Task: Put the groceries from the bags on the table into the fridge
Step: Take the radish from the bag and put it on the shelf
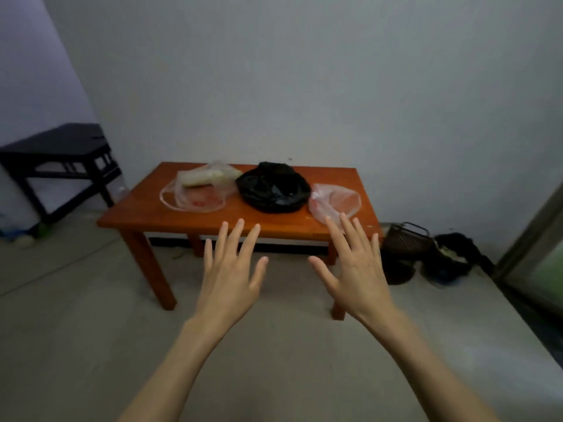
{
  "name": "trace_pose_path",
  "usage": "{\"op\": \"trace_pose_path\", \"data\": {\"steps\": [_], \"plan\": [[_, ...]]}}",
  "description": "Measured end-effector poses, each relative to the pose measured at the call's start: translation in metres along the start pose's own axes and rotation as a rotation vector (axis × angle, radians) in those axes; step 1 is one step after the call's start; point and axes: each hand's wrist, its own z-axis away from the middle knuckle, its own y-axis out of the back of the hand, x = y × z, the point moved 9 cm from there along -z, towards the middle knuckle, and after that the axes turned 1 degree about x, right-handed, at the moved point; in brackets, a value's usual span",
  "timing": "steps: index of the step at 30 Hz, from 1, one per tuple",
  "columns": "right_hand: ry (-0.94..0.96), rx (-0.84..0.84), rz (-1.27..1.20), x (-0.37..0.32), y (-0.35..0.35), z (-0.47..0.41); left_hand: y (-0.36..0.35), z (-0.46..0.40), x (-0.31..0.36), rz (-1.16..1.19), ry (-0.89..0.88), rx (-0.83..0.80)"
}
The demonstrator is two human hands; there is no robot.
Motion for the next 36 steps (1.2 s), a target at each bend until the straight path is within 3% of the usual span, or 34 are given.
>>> {"op": "trace_pose_path", "data": {"steps": [15,28,36], "plan": [[0.204,-0.198,-0.128,-0.098,-0.178,-0.206,-0.043,-0.128,-0.221,-0.114,0.286,-0.175],[0.121,-0.268,-0.102,-0.180,-0.368,-0.380,-0.087,-0.293,-0.441,-0.098,0.230,-0.219],[0.114,-0.241,0.014,-0.185,-0.443,-0.468,-0.141,-0.379,-0.519,-0.055,0.233,-0.301]]}}
